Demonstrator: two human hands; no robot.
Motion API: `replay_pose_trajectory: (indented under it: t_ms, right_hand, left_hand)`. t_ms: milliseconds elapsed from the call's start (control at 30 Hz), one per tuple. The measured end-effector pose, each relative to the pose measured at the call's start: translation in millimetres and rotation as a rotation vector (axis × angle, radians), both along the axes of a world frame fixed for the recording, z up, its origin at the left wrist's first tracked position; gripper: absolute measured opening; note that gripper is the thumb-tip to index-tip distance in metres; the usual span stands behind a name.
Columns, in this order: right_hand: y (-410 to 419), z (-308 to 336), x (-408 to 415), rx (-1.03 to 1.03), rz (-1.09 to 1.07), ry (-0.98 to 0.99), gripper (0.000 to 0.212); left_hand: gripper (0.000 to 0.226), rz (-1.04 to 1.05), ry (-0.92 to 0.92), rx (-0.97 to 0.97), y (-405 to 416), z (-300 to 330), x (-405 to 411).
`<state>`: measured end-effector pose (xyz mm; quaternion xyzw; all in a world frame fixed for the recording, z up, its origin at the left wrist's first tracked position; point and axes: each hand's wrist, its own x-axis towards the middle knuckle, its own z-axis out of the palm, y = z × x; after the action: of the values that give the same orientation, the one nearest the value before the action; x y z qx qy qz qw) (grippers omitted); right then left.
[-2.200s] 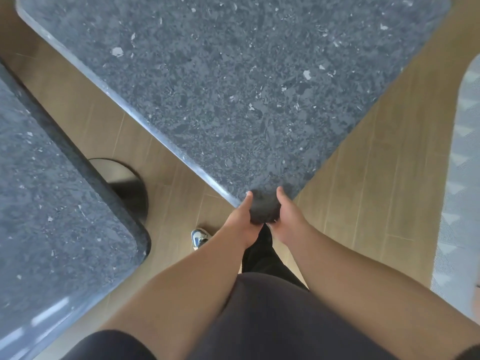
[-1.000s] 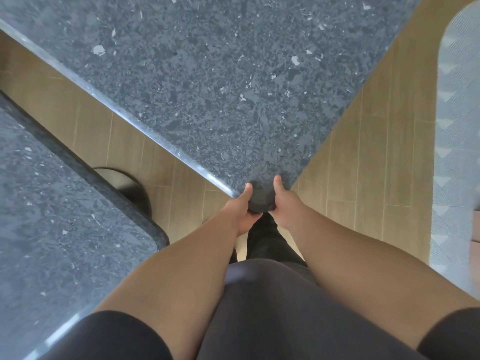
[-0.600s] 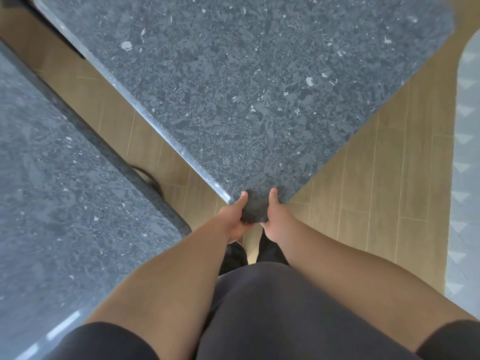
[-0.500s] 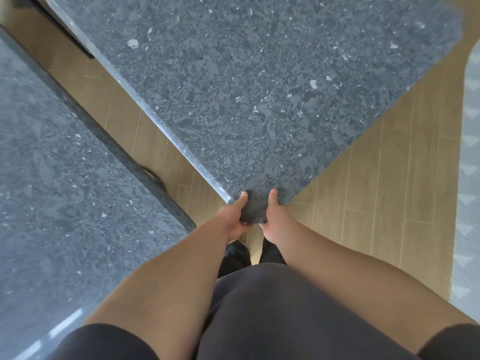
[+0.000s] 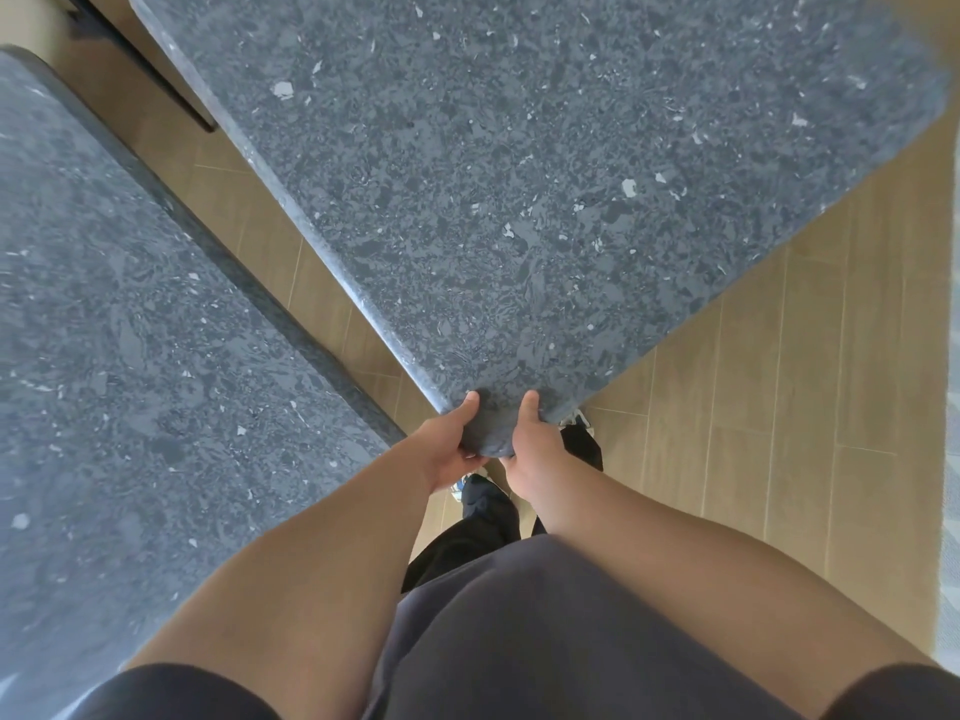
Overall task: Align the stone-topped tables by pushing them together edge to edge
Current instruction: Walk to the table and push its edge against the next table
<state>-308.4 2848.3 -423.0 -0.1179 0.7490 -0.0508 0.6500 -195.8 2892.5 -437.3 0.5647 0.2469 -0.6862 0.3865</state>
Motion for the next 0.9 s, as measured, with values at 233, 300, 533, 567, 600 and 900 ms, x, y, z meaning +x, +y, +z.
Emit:
replay_pose_trajectory:
  t_ms: [233,300,533,567,600,900]
  right_hand:
    - [-3,7,-1,0.03,-0.022,-0.14,0.064]
    - [-6,8,-2,0.031,-0.112,-0.227,0.062]
    - [-12,19,-25,0.12,-0.19,-0.299,0.028]
    - [-12,20,-28,0.102,-0.155,-0.29,0.03]
    - [-12,22,-29,0.086,-0.124,-0.281,0.029]
    - [-19,53,-55,0.025,-0.056,-0.222,0.009]
  left_hand:
    - [0.051,0.038,0.013,0.019,4,2,3]
    - [0.049,0.062,0.021,0.012,5,5,4]
    - [0.03,-0.088,-0.209,0.017,12,16,1]
    - [0.03,-0.161,-0.268,0.006,14,19,0]
    - [0.032,-0.218,-0.329,-0.023,16,20,1]
    - [0.026,-0.058,-0.498,-0.117,39,45,11]
